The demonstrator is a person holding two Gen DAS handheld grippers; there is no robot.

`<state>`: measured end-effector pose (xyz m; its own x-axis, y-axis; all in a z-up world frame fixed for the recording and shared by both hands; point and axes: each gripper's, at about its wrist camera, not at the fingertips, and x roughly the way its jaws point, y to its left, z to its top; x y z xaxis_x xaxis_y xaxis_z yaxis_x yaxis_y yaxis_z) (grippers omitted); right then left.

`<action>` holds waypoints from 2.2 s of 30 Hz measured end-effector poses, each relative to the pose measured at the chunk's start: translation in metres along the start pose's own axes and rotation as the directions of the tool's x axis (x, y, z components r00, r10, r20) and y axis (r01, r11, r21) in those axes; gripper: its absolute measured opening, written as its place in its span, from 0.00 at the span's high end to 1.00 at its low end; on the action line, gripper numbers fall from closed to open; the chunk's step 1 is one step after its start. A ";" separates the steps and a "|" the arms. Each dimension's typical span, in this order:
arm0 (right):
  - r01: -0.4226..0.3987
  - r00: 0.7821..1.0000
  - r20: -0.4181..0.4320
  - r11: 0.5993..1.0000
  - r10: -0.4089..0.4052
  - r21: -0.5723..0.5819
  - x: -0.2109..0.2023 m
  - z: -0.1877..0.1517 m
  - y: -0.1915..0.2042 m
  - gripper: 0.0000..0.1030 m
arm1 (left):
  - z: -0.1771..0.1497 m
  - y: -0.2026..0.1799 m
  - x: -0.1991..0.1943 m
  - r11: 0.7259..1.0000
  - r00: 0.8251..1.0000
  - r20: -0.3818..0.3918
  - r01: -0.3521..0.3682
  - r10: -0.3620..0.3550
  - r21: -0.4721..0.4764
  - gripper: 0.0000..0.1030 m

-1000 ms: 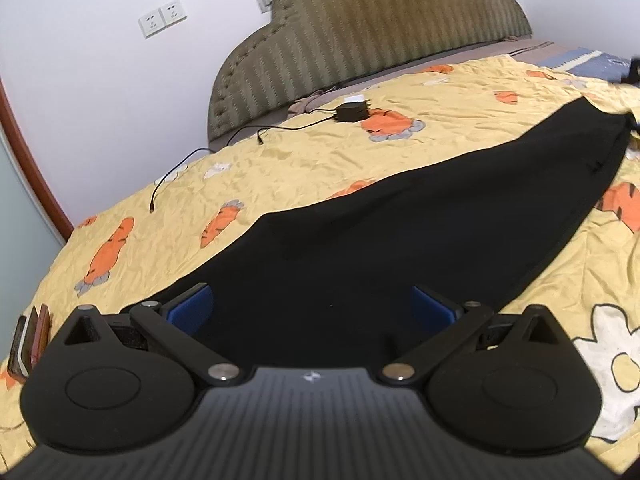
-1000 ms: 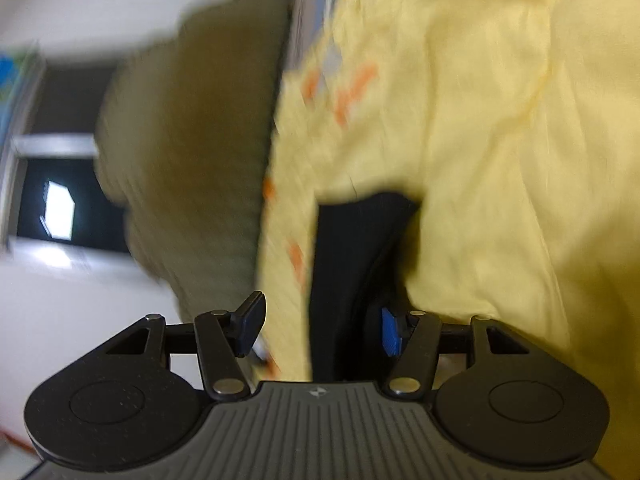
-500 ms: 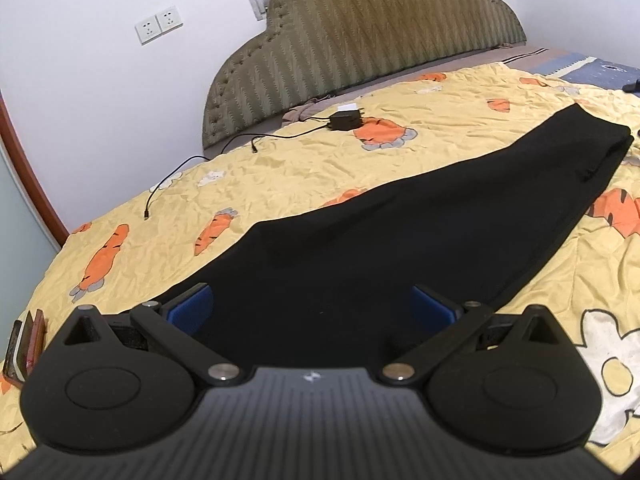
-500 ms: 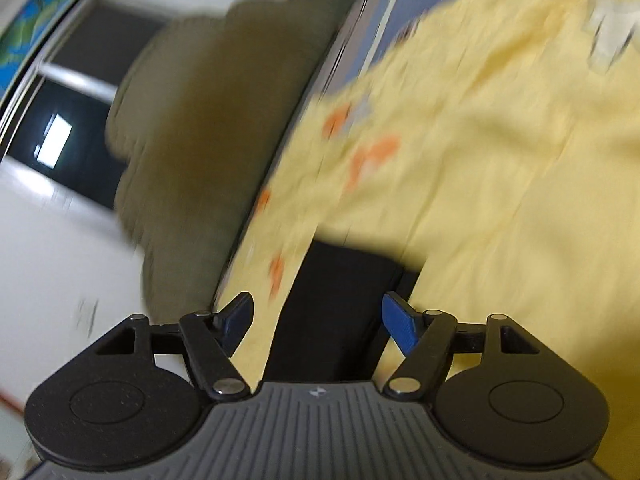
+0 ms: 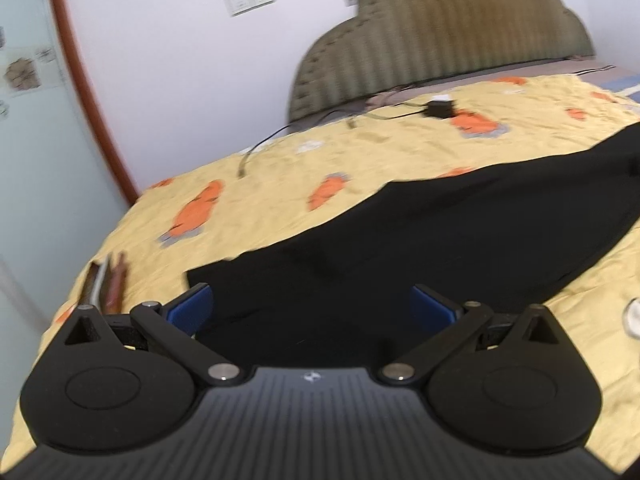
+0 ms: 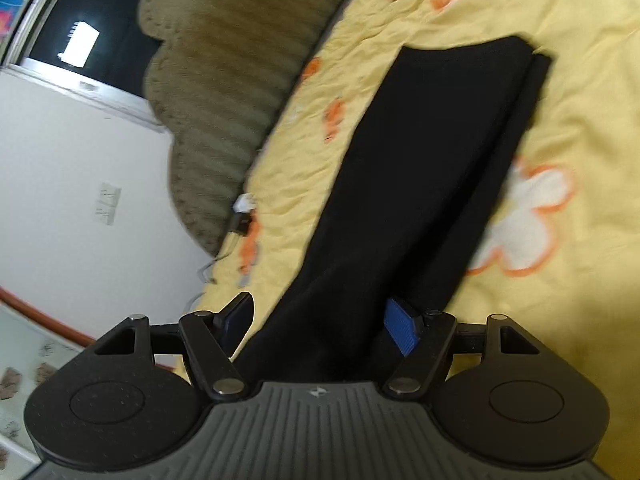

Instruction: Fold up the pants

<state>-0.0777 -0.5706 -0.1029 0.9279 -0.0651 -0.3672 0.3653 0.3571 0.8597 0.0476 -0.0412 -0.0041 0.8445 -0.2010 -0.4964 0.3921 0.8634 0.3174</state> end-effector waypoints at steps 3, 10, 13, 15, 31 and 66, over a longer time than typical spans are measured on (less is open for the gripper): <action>-0.010 0.999 -0.052 1.000 0.009 -0.023 0.017 -0.010 0.009 0.33 | -0.005 0.012 0.004 0.999 0.999 -0.037 -0.023 0.022 -0.033 0.00; 0.060 0.990 -0.120 0.995 -0.070 -0.084 0.019 -0.027 0.011 0.90 | -0.003 0.015 0.004 0.998 0.999 -0.047 0.006 -0.010 -0.067 0.00; 0.067 0.991 -0.107 0.994 -0.076 -0.087 0.008 -0.029 0.008 0.92 | 0.002 0.006 0.001 0.999 0.999 -0.019 0.026 -0.027 -0.042 0.00; 0.067 0.992 -0.101 0.994 -0.076 -0.088 -0.003 -0.031 0.006 0.93 | 0.006 0.000 0.000 0.999 0.999 -0.006 0.035 -0.035 -0.031 0.00; 0.007 0.977 -0.172 0.828 -0.125 -0.561 -0.007 -0.088 0.096 0.81 | -0.011 0.023 -0.001 0.997 0.998 -0.028 -0.062 0.061 -0.052 0.00; -0.167 0.968 -0.252 -0.727 0.008 -0.666 0.125 -0.541 0.256 0.91 | -0.085 0.180 -0.014 0.919 0.947 -0.159 -0.312 0.280 -0.240 0.00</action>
<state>0.0907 0.0170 -0.1212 0.8821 0.1746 -0.4376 -0.4706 0.3716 -0.8003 0.0753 0.1562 -0.0093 0.8511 0.1251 -0.5099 0.0095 0.9674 0.2531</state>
